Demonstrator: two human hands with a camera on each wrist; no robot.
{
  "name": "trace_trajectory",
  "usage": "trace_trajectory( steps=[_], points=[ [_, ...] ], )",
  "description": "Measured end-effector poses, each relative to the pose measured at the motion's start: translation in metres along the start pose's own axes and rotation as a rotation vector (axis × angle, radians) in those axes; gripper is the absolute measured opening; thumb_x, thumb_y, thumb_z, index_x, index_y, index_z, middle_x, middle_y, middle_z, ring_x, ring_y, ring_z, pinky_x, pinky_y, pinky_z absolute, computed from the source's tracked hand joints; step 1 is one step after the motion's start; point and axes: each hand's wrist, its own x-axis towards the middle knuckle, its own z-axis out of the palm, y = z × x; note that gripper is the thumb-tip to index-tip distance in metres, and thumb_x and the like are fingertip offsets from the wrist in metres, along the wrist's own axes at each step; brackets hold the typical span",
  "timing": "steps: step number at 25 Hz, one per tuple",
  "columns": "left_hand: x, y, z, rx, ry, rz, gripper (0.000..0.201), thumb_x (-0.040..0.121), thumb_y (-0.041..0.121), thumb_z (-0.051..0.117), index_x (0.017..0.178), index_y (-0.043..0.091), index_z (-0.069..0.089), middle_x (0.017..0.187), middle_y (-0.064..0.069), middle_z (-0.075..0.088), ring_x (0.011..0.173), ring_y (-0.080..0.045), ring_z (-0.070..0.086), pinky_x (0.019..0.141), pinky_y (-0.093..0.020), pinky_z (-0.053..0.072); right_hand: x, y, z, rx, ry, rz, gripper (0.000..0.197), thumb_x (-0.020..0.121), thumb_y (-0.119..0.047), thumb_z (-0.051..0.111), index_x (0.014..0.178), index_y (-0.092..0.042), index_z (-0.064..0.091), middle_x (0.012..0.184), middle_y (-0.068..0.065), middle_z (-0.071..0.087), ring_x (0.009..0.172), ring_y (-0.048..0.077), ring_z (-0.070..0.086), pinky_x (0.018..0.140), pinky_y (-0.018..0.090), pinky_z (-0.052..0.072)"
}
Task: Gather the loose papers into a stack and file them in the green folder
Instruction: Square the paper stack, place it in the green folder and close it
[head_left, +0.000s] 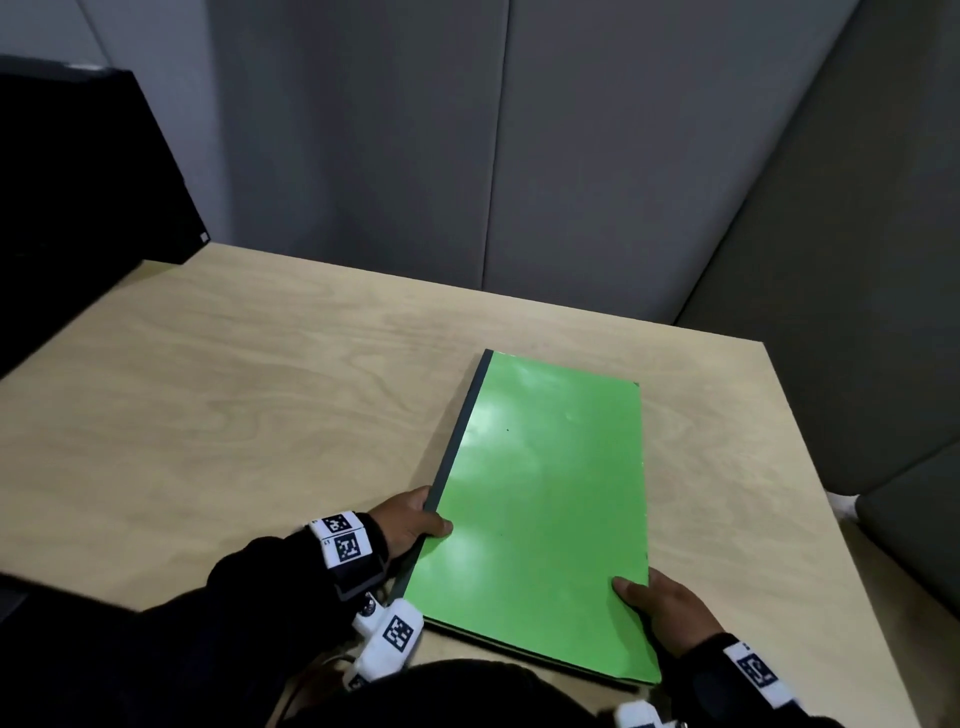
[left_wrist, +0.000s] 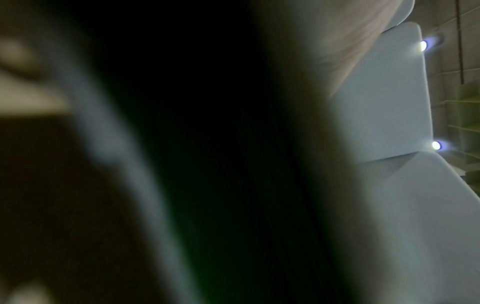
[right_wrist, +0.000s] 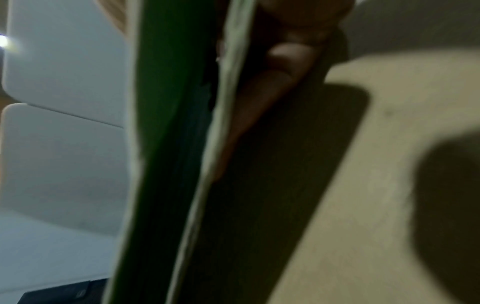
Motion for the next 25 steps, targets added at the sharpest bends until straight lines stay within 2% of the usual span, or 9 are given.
trace_trajectory(
  steps=[3, 6, 8, 10, 13, 15, 18, 23, 25],
  points=[
    [-0.011, 0.006, -0.02, -0.002, 0.006, 0.019, 0.05, 0.059, 0.013, 0.067, 0.108, 0.016, 0.058, 0.116, -0.016, 0.061, 0.103, -0.024, 0.056, 0.095, -0.036, 0.042, -0.005, -0.012, 0.015, 0.11, -0.042, -0.033, 0.019, 0.082, 0.001, 0.057, 0.099, 0.006, 0.064, 0.091, 0.03, 0.07, 0.075, 0.039, 0.067, 0.082, 0.055, 0.052],
    [-0.023, 0.017, -0.049, -0.027, 0.035, 0.04, 0.043, 0.067, 0.006, 0.063, 0.108, 0.017, 0.058, 0.113, -0.012, 0.066, 0.102, -0.027, 0.061, 0.094, -0.038, 0.047, -0.007, -0.036, 0.042, 0.146, -0.12, -0.081, 0.031, 0.071, -0.01, 0.07, 0.097, 0.006, 0.064, 0.084, 0.026, 0.072, 0.066, 0.035, 0.068, 0.067, 0.043, 0.057],
    [-0.03, 0.025, -0.079, -0.015, 0.064, 0.054, 0.036, 0.077, -0.001, 0.063, 0.107, 0.018, 0.057, 0.107, -0.007, 0.067, 0.096, -0.026, 0.062, 0.086, -0.033, 0.05, -0.006, -0.056, 0.068, 0.091, -0.168, -0.094, 0.015, 0.082, 0.0, 0.059, 0.095, 0.004, 0.064, 0.075, 0.021, 0.073, 0.061, 0.031, 0.069, 0.059, 0.04, 0.058],
    [-0.038, 0.033, -0.119, 0.009, 0.117, 0.069, 0.039, 0.073, 0.003, 0.063, 0.11, 0.014, 0.056, 0.107, -0.013, 0.065, 0.092, -0.026, 0.061, 0.085, -0.035, 0.048, -0.003, -0.076, 0.099, -0.012, -0.211, -0.086, 0.014, 0.086, 0.002, 0.054, 0.092, 0.0, 0.065, 0.073, 0.017, 0.073, 0.062, 0.031, 0.069, 0.063, 0.042, 0.058],
    [-0.049, 0.036, -0.195, 0.06, 0.217, 0.097, 0.044, 0.072, 0.004, 0.065, 0.114, 0.013, 0.054, 0.111, -0.015, 0.065, 0.096, -0.029, 0.061, 0.09, -0.04, 0.049, 0.004, -0.105, 0.169, -0.169, -0.292, -0.077, 0.01, 0.083, -0.002, 0.06, 0.09, -0.002, 0.068, 0.076, 0.017, 0.074, 0.066, 0.032, 0.067, 0.064, 0.043, 0.058],
    [-0.057, 0.037, -0.25, 0.151, 0.285, 0.08, 0.037, 0.082, 0.002, 0.064, 0.116, 0.015, 0.054, 0.108, -0.006, 0.067, 0.097, -0.027, 0.064, 0.091, -0.036, 0.051, 0.01, -0.119, 0.223, -0.226, -0.322, -0.083, 0.007, 0.083, -0.004, 0.062, 0.086, -0.003, 0.068, 0.068, 0.014, 0.073, 0.053, 0.027, 0.064, 0.054, 0.034, 0.056],
    [-0.072, 0.039, -0.346, 0.303, 0.398, 0.013, 0.036, 0.085, 0.007, 0.064, 0.12, 0.009, 0.054, 0.112, -0.007, 0.067, 0.105, -0.028, 0.063, 0.098, -0.039, 0.047, 0.017, -0.142, 0.322, -0.242, -0.378, -0.086, 0.006, 0.083, -0.002, 0.061, 0.083, -0.001, 0.067, 0.056, 0.011, 0.069, 0.037, 0.021, 0.059, 0.039, 0.023, 0.049],
    [-0.087, 0.037, -0.47, 0.457, 0.559, -0.112, 0.011, 0.082, 0.016, 0.068, 0.089, 0.017, 0.059, 0.084, -0.002, 0.065, 0.082, -0.024, 0.06, 0.073, -0.03, 0.045, 0.024, -0.168, 0.458, -0.21, -0.416, -0.032, 0.006, 0.085, 0.002, 0.059, 0.081, 0.0, 0.064, 0.051, 0.01, 0.068, 0.036, 0.021, 0.062, 0.035, 0.023, 0.049],
    [-0.087, 0.038, -0.501, 0.499, 0.613, -0.154, 0.014, 0.082, 0.017, 0.068, 0.092, 0.013, 0.059, 0.085, -0.004, 0.062, 0.08, -0.021, 0.055, 0.07, -0.028, 0.04, 0.03, -0.174, 0.497, -0.206, -0.41, -0.007, 0.006, 0.085, 0.002, 0.059, 0.081, 0.001, 0.063, 0.052, 0.011, 0.069, 0.039, 0.023, 0.063, 0.036, 0.027, 0.051]
  ],
)
